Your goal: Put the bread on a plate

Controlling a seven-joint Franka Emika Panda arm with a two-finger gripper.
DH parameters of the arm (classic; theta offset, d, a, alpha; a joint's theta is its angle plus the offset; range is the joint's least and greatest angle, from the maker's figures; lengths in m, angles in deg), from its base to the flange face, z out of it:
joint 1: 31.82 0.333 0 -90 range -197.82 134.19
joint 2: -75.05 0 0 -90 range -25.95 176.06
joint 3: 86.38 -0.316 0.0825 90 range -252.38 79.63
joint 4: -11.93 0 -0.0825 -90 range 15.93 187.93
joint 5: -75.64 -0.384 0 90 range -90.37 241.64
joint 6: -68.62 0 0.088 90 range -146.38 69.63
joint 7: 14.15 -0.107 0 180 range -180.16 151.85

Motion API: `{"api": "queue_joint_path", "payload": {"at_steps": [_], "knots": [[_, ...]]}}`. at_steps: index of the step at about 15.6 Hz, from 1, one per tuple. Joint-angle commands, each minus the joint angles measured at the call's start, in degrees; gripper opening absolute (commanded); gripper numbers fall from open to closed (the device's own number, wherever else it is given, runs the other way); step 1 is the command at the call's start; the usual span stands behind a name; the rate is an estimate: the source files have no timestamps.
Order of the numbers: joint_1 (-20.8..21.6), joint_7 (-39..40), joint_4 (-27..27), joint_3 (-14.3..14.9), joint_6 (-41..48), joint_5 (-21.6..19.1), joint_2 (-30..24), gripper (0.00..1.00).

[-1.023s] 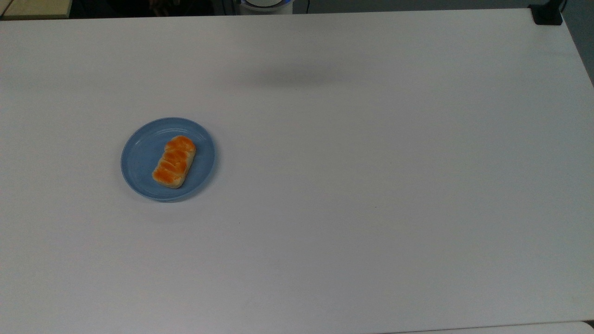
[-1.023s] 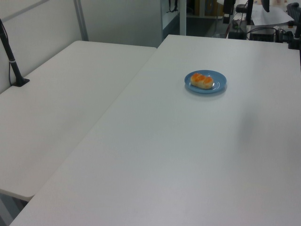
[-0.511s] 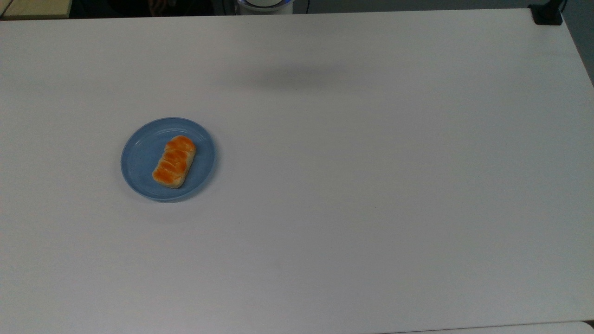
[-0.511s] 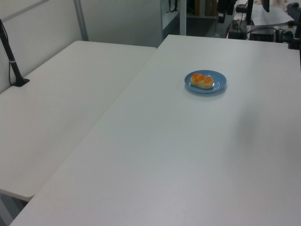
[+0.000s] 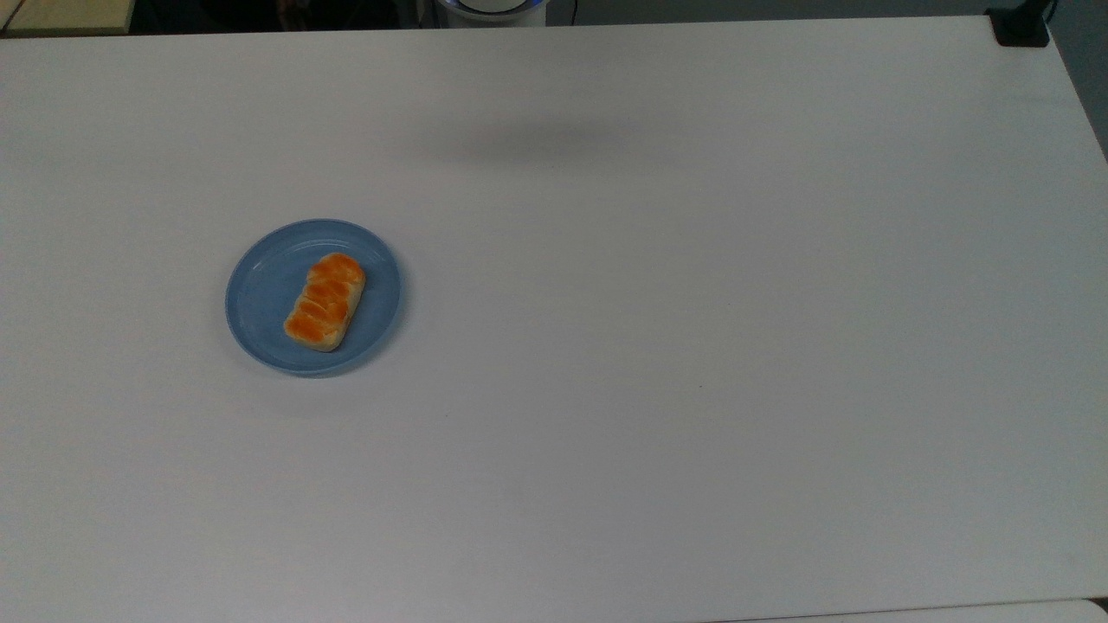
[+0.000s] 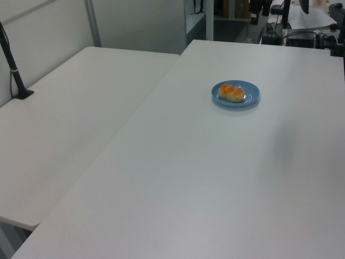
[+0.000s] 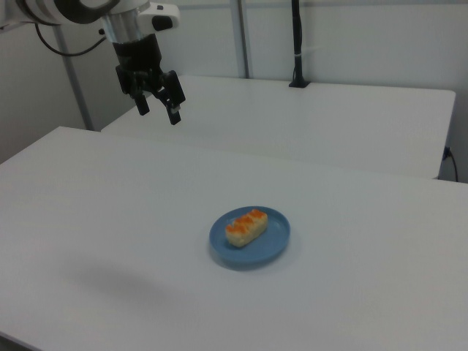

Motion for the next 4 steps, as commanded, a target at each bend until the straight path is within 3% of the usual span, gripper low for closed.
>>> {"api": "queue_joint_path", "payload": {"at_steps": [1,4], "knots": [[0.4,3.6,1.9,1.5,-0.9,-1.1,-1.6,1.00],[1.0,4.2,1.9,1.4,-0.7,-1.1,-1.6,1.00]]}}
